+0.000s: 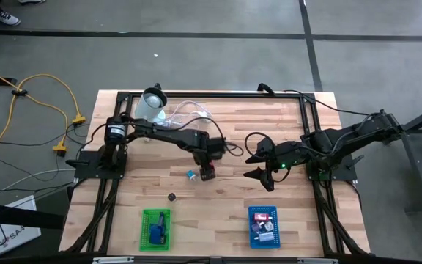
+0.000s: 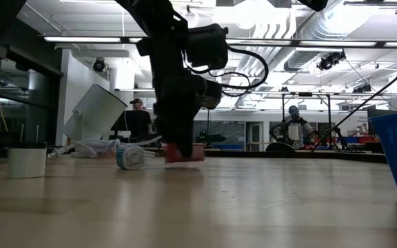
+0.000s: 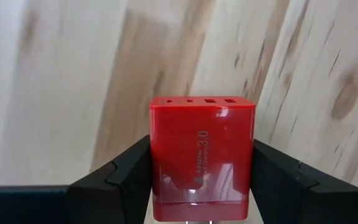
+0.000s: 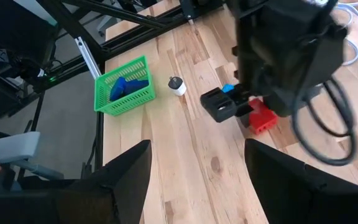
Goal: Pick & Place Office items
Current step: Put the red charger adapter into the blue bin
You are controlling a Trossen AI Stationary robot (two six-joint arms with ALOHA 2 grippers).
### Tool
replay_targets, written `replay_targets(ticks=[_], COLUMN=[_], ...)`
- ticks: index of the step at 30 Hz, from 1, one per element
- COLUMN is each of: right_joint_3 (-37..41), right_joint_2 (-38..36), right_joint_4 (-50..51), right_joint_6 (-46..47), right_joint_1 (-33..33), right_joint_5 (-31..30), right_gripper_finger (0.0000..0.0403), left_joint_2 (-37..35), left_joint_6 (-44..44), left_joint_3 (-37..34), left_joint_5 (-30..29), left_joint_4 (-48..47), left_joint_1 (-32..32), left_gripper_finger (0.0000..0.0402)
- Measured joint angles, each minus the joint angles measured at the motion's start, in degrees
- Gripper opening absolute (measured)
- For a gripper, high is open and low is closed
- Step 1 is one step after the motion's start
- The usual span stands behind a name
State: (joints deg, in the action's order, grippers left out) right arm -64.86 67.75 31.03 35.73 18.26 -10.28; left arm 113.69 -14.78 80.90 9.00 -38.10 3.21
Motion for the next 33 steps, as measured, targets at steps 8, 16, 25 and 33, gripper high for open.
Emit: replay_targets(ticks=[8,16,25,33], right_joint_3=[0.00,0.00,0.00,0.00], right_joint_2=[-0.01,-0.01,0.00,-0.01], right_joint_4=[0.00,0.00,0.00,0.00], right_joint_6=[0.00,0.00,0.00,0.00], right_joint_1=[0.01,0.00,-0.01,-0.01], right_joint_5=[0.00,0.00,0.01,0.00], right_gripper_finger=[0.0245,0.0245,0.0245,0.0245], left_joint_2=[0.00,-0.02,-0.02,-0.02], left_joint_6=[1.79,4.07,4.00,0.63], left_joint_3=[0.00,0.00,0.00,0.00], left_joint_5=[5.24,13.43,21.14,27.24], left_joint_4=[8.01,17.32,27.98,35.39], left_joint_1=[3.14,5.49,6.22,5.18], left_gripper_finger=[0.0212,0.0211,0.0211,0.0211])
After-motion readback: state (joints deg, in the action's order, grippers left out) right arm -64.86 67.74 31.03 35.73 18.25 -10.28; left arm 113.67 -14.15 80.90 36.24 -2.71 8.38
